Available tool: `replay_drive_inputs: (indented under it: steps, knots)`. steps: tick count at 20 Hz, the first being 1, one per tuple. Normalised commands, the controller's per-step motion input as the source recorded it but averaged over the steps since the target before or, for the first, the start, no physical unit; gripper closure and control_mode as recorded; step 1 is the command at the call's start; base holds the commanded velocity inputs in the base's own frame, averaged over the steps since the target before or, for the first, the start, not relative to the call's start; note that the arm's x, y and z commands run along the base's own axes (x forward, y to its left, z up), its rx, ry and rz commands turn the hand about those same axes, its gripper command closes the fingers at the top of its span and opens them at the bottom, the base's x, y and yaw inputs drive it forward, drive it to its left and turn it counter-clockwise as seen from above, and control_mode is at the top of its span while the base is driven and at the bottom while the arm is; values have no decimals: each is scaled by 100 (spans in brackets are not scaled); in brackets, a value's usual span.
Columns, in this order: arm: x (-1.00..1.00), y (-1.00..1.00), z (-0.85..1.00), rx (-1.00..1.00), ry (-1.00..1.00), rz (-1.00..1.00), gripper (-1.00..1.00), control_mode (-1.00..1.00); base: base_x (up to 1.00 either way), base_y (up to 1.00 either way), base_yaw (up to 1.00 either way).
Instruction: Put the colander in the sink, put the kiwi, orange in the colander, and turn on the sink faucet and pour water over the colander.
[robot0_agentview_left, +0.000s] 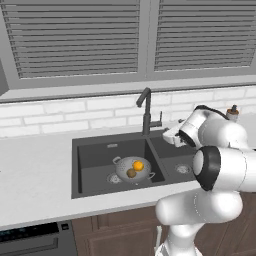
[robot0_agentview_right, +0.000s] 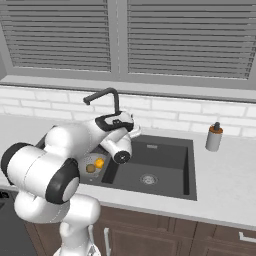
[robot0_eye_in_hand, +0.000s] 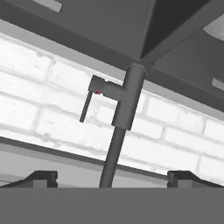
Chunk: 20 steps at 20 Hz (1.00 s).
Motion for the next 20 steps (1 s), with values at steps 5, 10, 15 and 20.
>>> replay_drive_inputs:
  steps: [5, 10, 15, 20]
  knots:
    - [15, -19, 0, 24, 0, -8, -100, -100, 0, 0, 0]
    - [11, -14, 0, 20, -1, -7, -100, -100, 0, 0, 0]
    - [10, -1, 0, 10, -2, -4, -100, -100, 0, 0, 0]
    - [17, -1, 1, 5, 0, 0, -100, -100, 0, 0, 0]
